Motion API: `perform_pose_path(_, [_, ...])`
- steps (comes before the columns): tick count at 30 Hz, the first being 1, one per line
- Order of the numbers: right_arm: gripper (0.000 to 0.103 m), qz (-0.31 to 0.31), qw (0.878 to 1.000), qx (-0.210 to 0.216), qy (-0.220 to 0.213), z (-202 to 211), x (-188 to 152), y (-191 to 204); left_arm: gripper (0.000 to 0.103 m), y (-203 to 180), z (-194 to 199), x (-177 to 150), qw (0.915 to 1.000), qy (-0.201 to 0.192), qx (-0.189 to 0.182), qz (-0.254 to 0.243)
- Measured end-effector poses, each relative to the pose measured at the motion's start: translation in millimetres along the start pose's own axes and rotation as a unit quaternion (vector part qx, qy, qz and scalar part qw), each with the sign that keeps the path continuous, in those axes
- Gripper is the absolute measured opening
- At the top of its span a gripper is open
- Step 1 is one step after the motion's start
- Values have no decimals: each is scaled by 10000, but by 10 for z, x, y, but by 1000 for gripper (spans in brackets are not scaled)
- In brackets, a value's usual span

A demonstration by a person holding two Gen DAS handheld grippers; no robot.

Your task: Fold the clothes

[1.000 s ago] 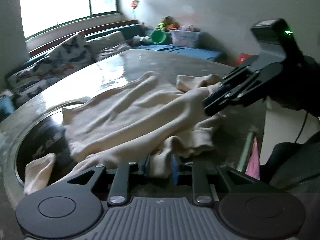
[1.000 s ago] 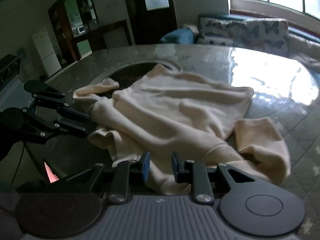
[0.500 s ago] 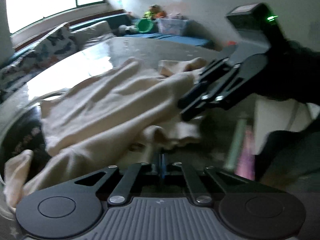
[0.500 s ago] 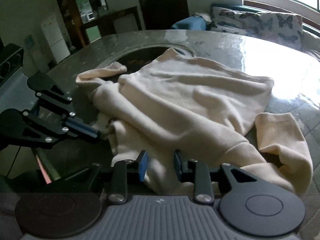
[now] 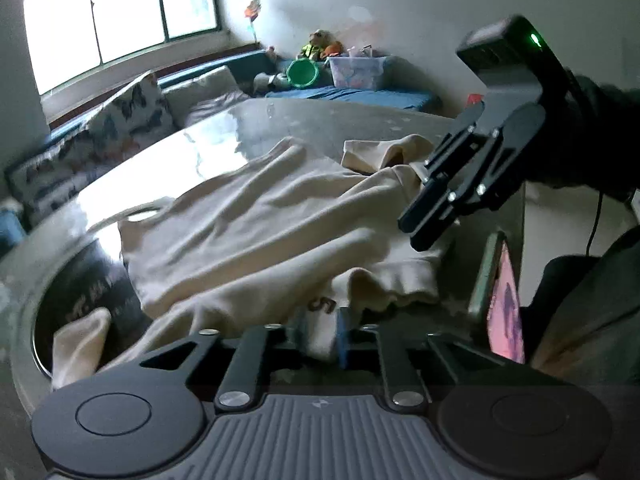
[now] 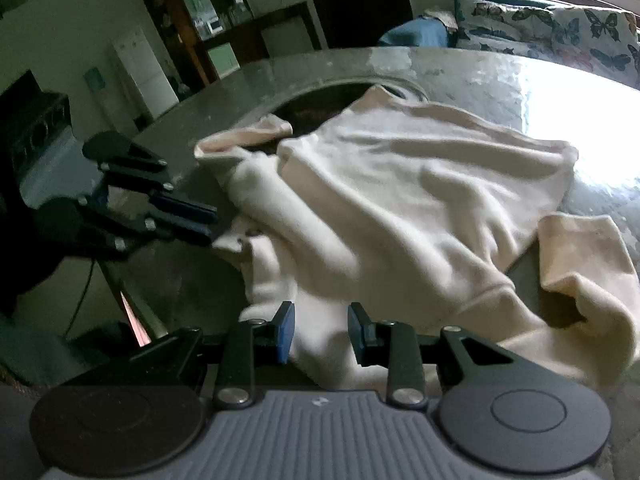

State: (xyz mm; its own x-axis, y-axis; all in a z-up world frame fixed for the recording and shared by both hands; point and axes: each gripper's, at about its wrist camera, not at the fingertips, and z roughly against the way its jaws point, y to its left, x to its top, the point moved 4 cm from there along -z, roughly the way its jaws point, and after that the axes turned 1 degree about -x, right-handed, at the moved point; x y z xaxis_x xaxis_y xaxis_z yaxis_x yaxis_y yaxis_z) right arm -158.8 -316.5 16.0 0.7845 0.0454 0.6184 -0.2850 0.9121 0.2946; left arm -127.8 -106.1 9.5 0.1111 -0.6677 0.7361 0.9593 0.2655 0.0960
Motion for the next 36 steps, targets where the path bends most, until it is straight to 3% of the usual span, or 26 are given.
perform_pose_path(4, [29,-30,10000,38,-47,-76,82,-31,22,-38,-136,-48,9996,220,-111,-149])
perform_pose_path(7, [29,-97,9998,170,-59,-144,133,-50,17,-22,-192,-72,9995,277,-85,-161])
perform_pose_path(8, [29,-111,9997,209,-56,-168,146,-52,10,-13,-192,-66,9995,276,-98,-120])
perform_pose_path(11, [29,-114,9995,291,-31,-219,162,-48,7,-28,-115,-55,9992,268,-306,23])
perform_pose_path(17, [29,-55,9989,440,132,-237,84,-28,7,-185,131,-187,9952,385,-901,71])
perform_pose_path(21, [29,97,9976,613,307,-193,3,34,7,-156,240,-236,9931,412,-1063,274])
perform_pose_path(24, [29,142,9971,641,395,-136,-29,38,14,-72,343,-189,9923,265,-1141,397])
perform_pose_path(27, [29,4,9986,497,177,-30,51,-68,23,79,452,-61,9960,-6,-839,322])
perform_pose_path(30, [29,-282,9992,202,-212,61,238,-276,24,328,449,128,9985,-211,-256,446])
perform_pose_path(32, [29,-421,9982,-82,-422,77,367,-424,33,553,353,249,9970,-244,194,709])
perform_pose_path(36, [33,-618,9887,-1168,-710,43,625,-869,45,1007,-51,443,9870,47,1113,1161])
